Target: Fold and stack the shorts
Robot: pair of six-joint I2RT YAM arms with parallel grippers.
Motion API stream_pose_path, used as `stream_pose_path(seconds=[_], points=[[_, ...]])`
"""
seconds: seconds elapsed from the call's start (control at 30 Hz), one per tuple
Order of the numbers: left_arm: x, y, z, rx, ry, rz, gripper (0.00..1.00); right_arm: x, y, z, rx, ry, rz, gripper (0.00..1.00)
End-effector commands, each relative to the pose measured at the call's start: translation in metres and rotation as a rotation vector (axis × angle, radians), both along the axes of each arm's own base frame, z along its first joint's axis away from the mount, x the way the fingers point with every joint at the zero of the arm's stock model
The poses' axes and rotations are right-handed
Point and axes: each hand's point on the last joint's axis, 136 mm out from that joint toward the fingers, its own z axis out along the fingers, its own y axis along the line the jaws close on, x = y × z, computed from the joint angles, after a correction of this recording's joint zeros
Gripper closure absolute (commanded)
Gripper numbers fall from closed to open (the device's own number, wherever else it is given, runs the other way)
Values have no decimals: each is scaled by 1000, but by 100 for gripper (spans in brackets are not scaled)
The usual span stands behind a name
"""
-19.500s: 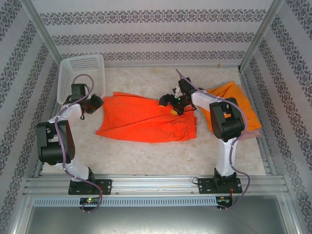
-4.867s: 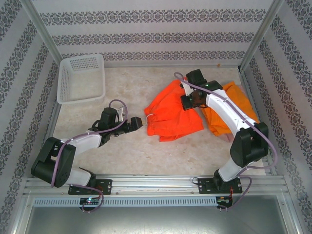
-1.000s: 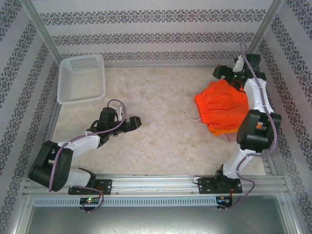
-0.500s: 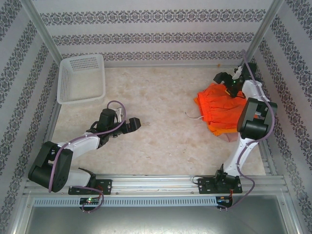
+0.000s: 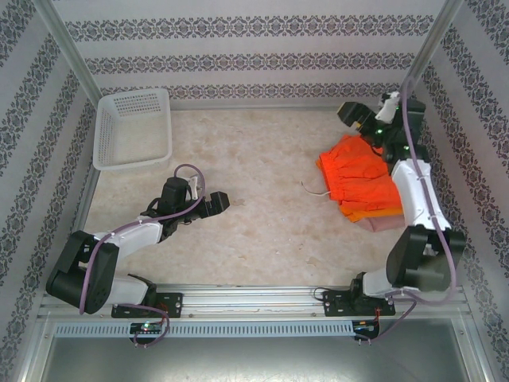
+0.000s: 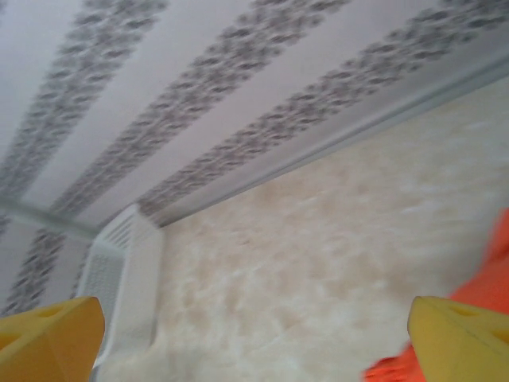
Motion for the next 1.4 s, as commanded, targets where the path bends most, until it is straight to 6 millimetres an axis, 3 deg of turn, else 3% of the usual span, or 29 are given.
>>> stream_pose_path(seconds=[0.0, 0.07, 0.3, 0.4, 0.47, 0.53, 0.77, 0.87, 1.03, 1.17, 1.37], points=[[3, 5, 6, 7, -31, 12, 0, -11, 13, -45, 70, 90, 6, 2], [2, 6, 6, 13, -31, 13, 0, -23, 14, -69, 79, 133, -9, 2], [0, 7, 4, 10, -30, 19, 0, -63, 7, -184, 134, 352, -70, 2], [0, 7, 5, 11, -33, 19, 0, -72, 2, -208, 162, 407, -90, 2], [0, 8, 6, 17, -35, 15, 0, -73, 1, -205, 183, 405, -84, 2], [0, 9, 9, 26, -40, 14, 0, -70, 0, -189, 195, 373, -78, 2], [5, 23, 44, 72, -124, 42, 0, -67, -8, -84, 37, 110, -63, 2], [7, 40, 66, 143, -194, 90, 0, -73, -28, -64, -137, 38, -137, 2], [8, 88, 104, 347, -356, 256, 0, -80, -64, -58, -380, -3, -270, 2], [4, 129, 130, 530, -535, 405, 0, -81, -68, -71, -470, -53, -261, 2], [-4, 181, 137, 749, -698, 643, 0, -84, -76, -95, -558, -95, -304, 2]])
